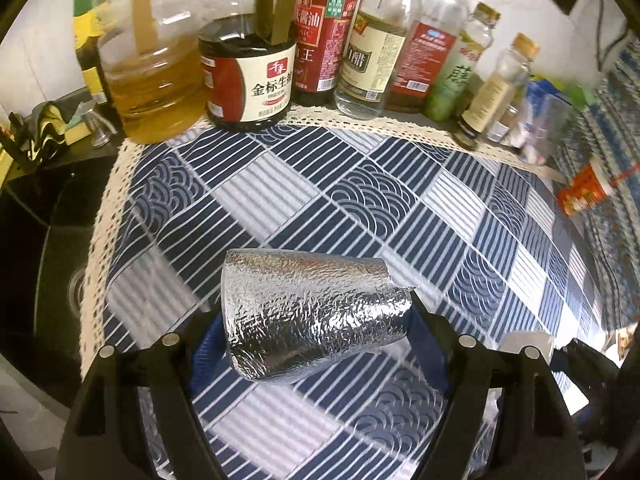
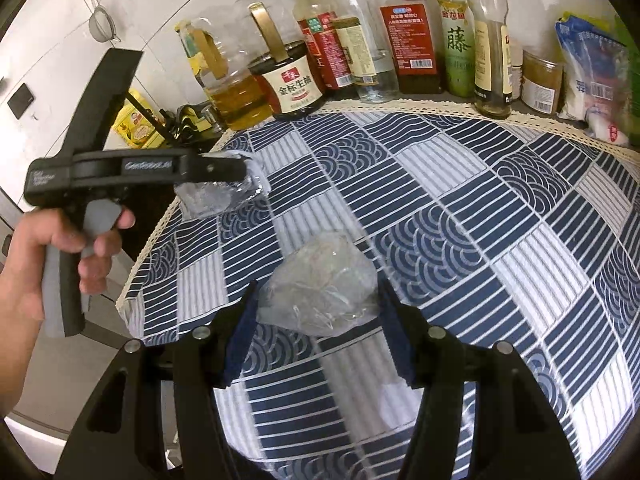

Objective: Collect trash
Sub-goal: 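Carry the foil roll and plastic wrap down over the black trash bin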

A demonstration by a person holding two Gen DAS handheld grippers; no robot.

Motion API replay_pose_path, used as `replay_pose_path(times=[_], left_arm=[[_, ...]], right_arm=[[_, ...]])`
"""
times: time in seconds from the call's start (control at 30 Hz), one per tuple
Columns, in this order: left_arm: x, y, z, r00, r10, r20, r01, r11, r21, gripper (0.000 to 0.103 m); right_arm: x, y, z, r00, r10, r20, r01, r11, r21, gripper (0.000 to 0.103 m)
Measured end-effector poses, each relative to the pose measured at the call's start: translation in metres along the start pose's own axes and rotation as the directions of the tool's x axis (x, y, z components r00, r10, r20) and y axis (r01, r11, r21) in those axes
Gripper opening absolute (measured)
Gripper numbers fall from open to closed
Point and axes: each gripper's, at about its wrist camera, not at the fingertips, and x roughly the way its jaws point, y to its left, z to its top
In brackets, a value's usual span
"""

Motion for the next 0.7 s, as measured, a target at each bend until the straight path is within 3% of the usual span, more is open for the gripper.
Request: replay_pose_path(times=[0.7], left_arm=[[-0.068, 0.060, -0.125, 0.994, -0.114, 0.001, 0.113, 0.991, 0.076, 0.078]], right_arm=[[-0.016, 0.120, -0.083, 0.998, -0.068, 0.008, 0.067, 0.998, 0.014, 0.058]])
